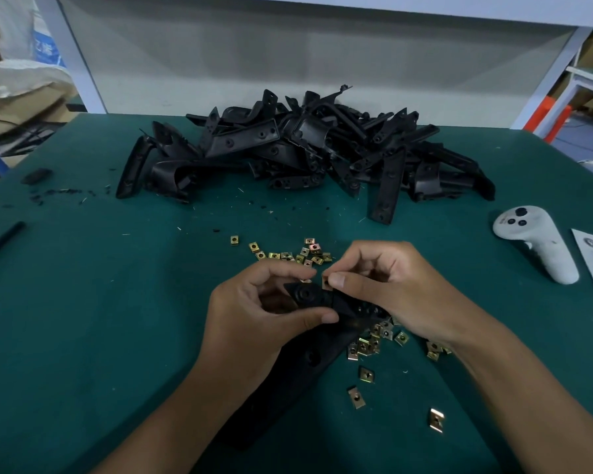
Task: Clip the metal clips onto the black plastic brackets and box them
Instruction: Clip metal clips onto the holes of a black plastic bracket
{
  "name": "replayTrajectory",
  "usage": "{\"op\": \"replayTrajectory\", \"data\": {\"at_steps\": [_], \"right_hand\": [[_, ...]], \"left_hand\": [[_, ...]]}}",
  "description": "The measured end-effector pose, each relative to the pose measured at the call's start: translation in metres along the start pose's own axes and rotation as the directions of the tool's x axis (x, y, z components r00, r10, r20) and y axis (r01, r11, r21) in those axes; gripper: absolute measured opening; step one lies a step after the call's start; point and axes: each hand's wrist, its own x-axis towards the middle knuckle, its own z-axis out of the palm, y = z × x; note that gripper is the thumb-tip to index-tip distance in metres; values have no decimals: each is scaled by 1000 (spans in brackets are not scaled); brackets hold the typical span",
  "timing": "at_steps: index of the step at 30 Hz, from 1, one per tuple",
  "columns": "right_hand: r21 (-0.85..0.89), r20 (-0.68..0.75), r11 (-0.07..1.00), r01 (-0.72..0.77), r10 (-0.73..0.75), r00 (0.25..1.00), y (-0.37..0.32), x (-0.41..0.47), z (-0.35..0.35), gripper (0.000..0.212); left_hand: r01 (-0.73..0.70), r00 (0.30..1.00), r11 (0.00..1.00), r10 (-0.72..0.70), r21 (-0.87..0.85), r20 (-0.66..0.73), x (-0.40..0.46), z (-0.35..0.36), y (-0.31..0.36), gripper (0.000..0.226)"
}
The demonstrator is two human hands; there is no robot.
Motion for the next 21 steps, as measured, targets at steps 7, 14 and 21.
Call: {"op": "replayTrajectory", "data": {"at_steps": [7, 14, 21], "right_hand": [[36, -67, 999, 30, -27, 997, -1, -1, 5, 18], [152, -56, 988, 21, -13, 998, -2, -2, 9, 29], [144, -103, 989, 28, -13, 995, -3, -1, 15, 22]], "left_hand": [[-22, 1000, 998, 22, -52, 16, 1, 1, 8, 44], [-51, 999, 997, 51, -65, 7, 3, -3, 8, 40], [-81, 997, 997, 81, -3, 8, 2, -6, 6, 38]]}}
